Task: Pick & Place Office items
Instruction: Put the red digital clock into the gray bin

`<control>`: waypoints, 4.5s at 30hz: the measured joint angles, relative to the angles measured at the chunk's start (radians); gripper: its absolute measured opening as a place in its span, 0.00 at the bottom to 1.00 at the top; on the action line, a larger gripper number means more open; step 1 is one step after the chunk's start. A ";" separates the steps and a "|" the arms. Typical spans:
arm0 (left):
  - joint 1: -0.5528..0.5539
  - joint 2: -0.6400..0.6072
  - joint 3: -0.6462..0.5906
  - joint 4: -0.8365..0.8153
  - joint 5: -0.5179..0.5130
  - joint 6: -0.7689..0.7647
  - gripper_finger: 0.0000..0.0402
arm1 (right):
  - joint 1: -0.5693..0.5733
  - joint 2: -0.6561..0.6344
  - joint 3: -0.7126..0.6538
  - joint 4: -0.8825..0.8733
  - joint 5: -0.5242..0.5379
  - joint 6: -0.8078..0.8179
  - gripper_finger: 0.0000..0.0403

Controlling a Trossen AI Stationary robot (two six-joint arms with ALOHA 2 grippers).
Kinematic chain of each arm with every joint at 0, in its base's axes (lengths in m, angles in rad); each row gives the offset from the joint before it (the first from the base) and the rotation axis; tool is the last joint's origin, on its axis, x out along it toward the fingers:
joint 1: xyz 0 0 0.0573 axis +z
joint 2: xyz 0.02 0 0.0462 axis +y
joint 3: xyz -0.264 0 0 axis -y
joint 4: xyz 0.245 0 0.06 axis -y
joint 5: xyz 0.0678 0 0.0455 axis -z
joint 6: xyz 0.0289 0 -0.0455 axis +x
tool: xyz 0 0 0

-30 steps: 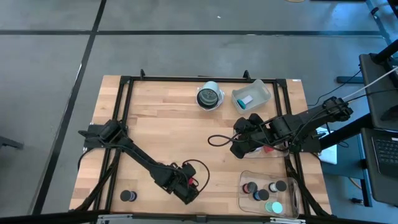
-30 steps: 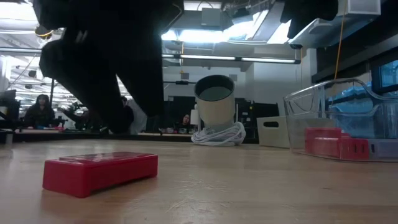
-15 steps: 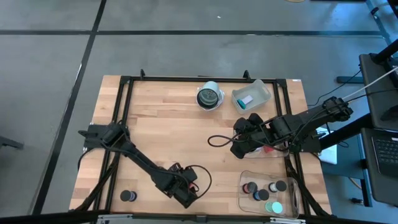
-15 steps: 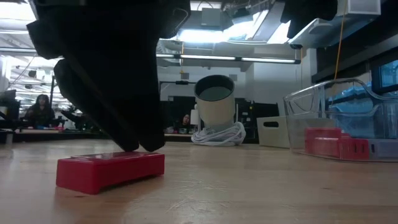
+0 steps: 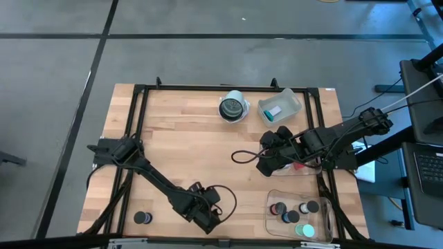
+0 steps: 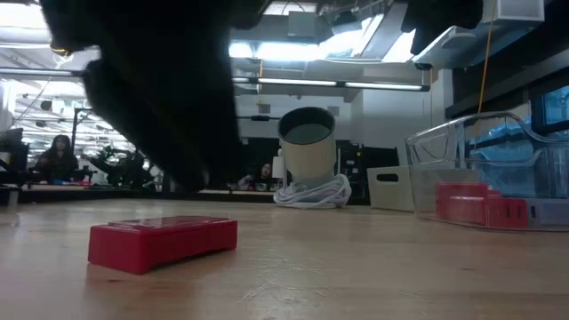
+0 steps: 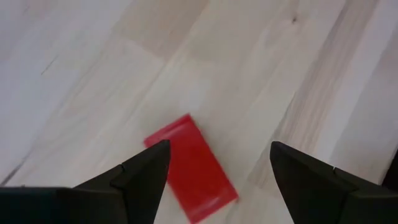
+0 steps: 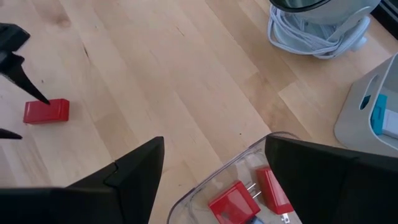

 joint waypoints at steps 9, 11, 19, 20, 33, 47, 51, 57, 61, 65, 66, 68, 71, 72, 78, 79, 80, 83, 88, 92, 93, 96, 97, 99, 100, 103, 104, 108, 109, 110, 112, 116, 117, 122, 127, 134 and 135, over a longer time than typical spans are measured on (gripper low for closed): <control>-0.032 0.002 0.001 -0.138 0.003 -0.205 0.68 | 0.000 0.000 0.000 0.000 0.000 0.000 0.70; -0.032 0.006 0.001 -0.118 0.002 -0.206 0.68 | 0.000 0.000 0.000 0.000 0.000 0.000 0.70; -0.031 0.036 0.003 -0.072 -0.013 -0.188 0.68 | 0.000 0.000 0.000 0.004 0.000 0.000 0.70; -0.031 0.046 0.002 -0.077 -0.010 -0.188 0.68 | 0.000 0.000 0.000 0.004 0.000 0.000 0.70; -0.029 0.072 0.003 -0.085 0.001 -0.195 0.58 | 0.000 0.000 0.000 0.009 0.000 -0.001 0.70; -0.028 -0.042 0.001 -0.083 -0.239 0.017 0.38 | 0.000 0.000 0.000 0.084 -0.007 0.049 0.70; -0.032 -0.112 0.001 -0.080 -0.423 0.156 0.39 | 0.000 0.000 0.000 0.114 -0.030 0.102 0.70; -0.017 -0.187 0.001 -0.060 -0.666 0.373 0.39 | 0.000 0.000 0.000 0.335 -0.075 0.044 0.70; 0.005 -0.206 0.001 -0.051 -0.733 0.465 0.39 | 0.000 0.000 0.000 0.511 -0.117 -0.023 0.70; 0.027 -0.212 0.001 -0.012 -0.792 0.565 0.39 | 0.000 0.000 0.000 0.587 -0.110 -0.019 0.71; 0.032 -0.212 0.001 0.005 -0.799 0.597 0.39 | -0.001 0.000 0.000 0.592 -0.102 -0.013 0.71; 0.039 -0.212 0.001 0.050 -0.820 0.667 0.39 | -0.002 0.000 0.000 0.591 -0.087 -0.003 0.72; 0.047 -0.212 0.001 0.126 -0.860 0.799 0.39 | -0.003 0.000 0.000 0.591 -0.082 0.000 0.74; 0.050 -0.212 0.001 0.154 -0.874 0.845 0.39 | -0.003 0.000 0.000 0.591 -0.081 0.001 0.75; 0.077 -0.212 0.001 0.321 -0.918 1.091 0.39 | -0.003 0.000 0.000 0.591 -0.086 -0.001 0.78; 0.087 -0.212 0.001 0.349 -0.919 1.121 0.39 | -0.003 0.000 0.000 0.591 -0.095 -0.004 0.79; 0.095 -0.212 0.001 0.376 -0.919 1.149 0.39 | -0.003 0.000 0.000 0.591 -0.104 -0.005 0.79; 0.119 -0.212 0.001 0.449 -0.910 1.239 0.39 | -0.003 0.000 0.000 0.591 -0.105 -0.008 0.78; 0.139 -0.212 0.002 0.505 -0.885 1.312 0.39 | -0.003 0.000 0.000 0.586 -0.104 -0.033 0.74; 0.133 -0.212 0.001 0.503 -0.887 1.312 0.39 | -0.003 0.000 0.000 0.562 -0.080 -0.034 0.64; 0.132 -0.212 0.001 0.504 -0.887 1.312 0.39 | -0.003 0.000 0.000 0.555 -0.076 -0.034 0.61; 0.132 -0.212 0.002 0.508 -0.887 1.312 0.40 | -0.005 0.000 0.000 0.540 -0.074 -0.034 0.50; 0.132 -0.212 0.002 0.512 -0.887 1.312 0.40 | -0.005 0.000 0.000 0.537 -0.074 -0.034 0.45; 0.132 -0.212 0.001 0.518 -0.886 1.312 0.40 | -0.005 0.000 0.000 0.535 -0.071 -0.034 0.36; 0.132 -0.212 0.001 0.518 -0.886 1.312 0.40 | -0.005 0.000 0.000 0.534 -0.070 -0.034 0.31; 0.132 -0.212 0.002 0.518 -0.892 1.313 0.41 | -0.005 0.000 0.000 0.539 -0.073 -0.034 0.16; 0.132 -0.212 0.002 0.519 -0.891 1.316 0.41 | -0.005 0.000 0.000 0.539 -0.071 -0.035 0.15; 0.127 -0.212 0.002 0.518 -0.888 1.308 0.44 | -0.005 0.000 0.000 0.540 -0.079 -0.051 0.16; 0.126 -0.212 0.002 0.518 -0.884 1.307 0.45 | -0.005 0.000 0.000 0.540 -0.079 -0.055 0.15; 0.123 -0.212 0.002 0.519 -0.881 1.304 0.46 | -0.005 0.000 0.000 0.538 -0.079 -0.057 0.15; 0.113 -0.212 0.002 0.528 -0.883 1.304 0.49 | -0.007 0.000 0.000 0.531 -0.078 -0.066 0.15; 0.090 -0.223 0.002 0.567 -0.895 1.306 0.57 | -0.043 0.000 0.000 0.515 -0.080 -0.085 0.15; 0.083 -0.229 0.002 0.567 -0.904 1.313 0.59 | -0.059 0.000 0.000 0.507 -0.087 -0.091 0.15; 0.055 -0.265 0.002 0.563 -1.040 1.297 0.69 | -0.178 0.000 0.000 0.383 -0.134 -0.135 0.15; 0.002 -0.296 0.002 0.533 -1.141 1.236 0.71 | -0.341 0.000 0.000 0.129 -0.081 -0.146 0.15; -0.056 -0.365 0.002 0.306 -1.123 0.963 0.71 | -0.580 -0.002 -0.100 -0.008 0.003 -0.149 0.17; -0.061 -0.377 0.002 0.259 -1.100 0.905 0.71 | -0.617 -0.001 -0.130 0.014 -0.004 -0.159 0.17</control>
